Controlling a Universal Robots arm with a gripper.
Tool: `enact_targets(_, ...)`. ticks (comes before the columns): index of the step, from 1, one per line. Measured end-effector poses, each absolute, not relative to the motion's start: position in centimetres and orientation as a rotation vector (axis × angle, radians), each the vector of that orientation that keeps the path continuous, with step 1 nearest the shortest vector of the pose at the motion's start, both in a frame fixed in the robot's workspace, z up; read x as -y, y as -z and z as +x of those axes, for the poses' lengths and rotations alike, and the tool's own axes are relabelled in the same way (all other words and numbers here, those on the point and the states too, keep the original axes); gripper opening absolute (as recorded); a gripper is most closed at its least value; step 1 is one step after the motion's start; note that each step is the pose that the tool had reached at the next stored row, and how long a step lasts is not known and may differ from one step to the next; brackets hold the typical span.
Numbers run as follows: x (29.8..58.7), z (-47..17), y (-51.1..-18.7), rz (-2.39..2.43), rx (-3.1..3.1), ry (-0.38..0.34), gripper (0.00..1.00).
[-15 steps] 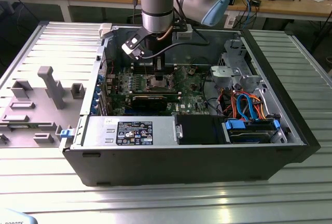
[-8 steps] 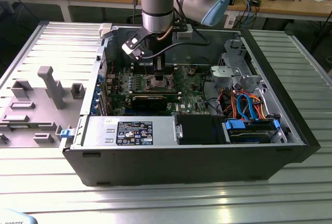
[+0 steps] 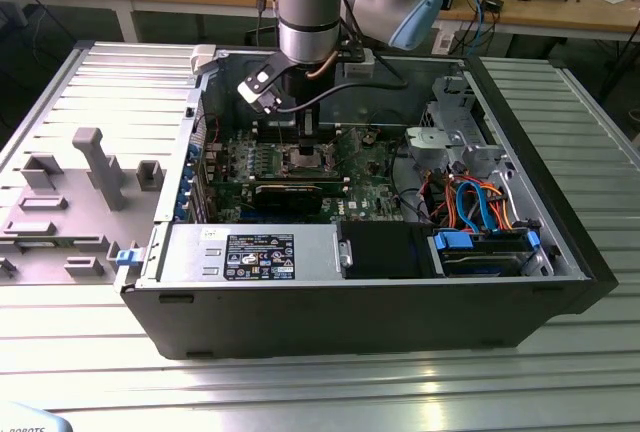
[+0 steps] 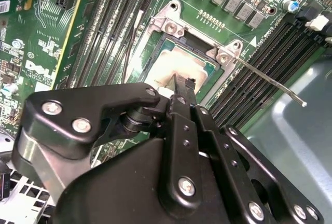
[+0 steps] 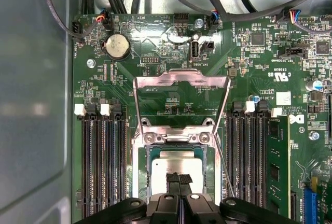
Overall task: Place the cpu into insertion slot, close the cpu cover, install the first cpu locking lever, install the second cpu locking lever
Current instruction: 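Close the cpu cover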
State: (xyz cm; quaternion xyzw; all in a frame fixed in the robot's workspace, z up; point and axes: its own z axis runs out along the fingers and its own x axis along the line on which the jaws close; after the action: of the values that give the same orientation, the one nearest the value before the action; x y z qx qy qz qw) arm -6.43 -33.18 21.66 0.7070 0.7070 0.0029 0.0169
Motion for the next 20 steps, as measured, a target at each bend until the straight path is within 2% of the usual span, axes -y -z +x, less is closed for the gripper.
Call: enact_targets(20,33.18,-6.43,-22.02,2.199,-2.199,-0.001,0.11)
